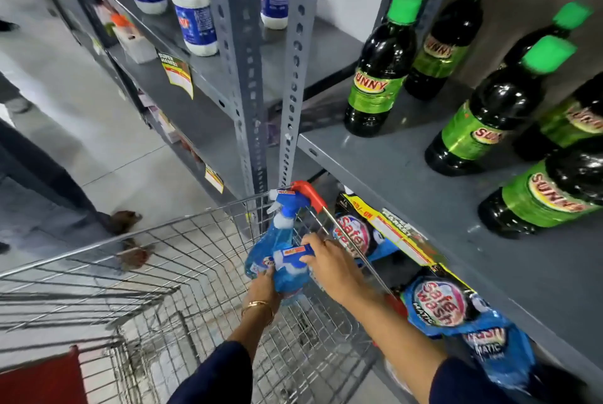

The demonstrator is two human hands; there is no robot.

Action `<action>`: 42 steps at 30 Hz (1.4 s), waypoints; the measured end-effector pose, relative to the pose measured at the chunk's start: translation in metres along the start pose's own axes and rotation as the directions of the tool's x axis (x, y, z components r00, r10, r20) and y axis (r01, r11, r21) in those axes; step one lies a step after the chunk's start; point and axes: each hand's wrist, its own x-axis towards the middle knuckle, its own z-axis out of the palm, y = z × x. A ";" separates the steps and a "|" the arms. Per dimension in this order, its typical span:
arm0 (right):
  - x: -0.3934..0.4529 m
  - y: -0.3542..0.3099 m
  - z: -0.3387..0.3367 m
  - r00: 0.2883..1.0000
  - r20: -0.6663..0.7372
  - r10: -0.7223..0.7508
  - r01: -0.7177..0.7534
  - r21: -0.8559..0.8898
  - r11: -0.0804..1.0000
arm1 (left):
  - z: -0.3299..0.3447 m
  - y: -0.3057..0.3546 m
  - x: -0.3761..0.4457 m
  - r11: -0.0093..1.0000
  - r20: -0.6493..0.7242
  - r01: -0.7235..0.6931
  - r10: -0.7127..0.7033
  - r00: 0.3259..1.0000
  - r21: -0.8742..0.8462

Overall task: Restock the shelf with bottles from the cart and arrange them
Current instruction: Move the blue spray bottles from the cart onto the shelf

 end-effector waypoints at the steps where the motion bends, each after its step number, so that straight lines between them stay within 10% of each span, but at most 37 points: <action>1: -0.005 -0.002 -0.004 1.000 -0.012 -0.009 0.009 0.027 1.000 | 0.000 -0.001 -0.007 1.000 0.005 -0.009 0.009 1.000 0.001; 14: -0.070 -0.030 -0.083 0.955 -0.295 -0.019 0.071 0.164 0.984 | -0.036 0.039 -0.102 0.974 -0.071 -0.203 0.197 0.978 -0.099; 28: -0.170 -0.034 -0.227 0.663 -0.747 0.051 0.222 0.261 0.939 | -0.048 0.161 -0.213 0.722 -0.360 -0.586 0.471 0.806 -0.368; 42: -0.316 0.065 -0.356 0.359 -0.921 0.153 -0.011 0.159 0.987 | 0.030 0.349 -0.287 0.515 -0.175 -0.797 0.794 0.582 -0.316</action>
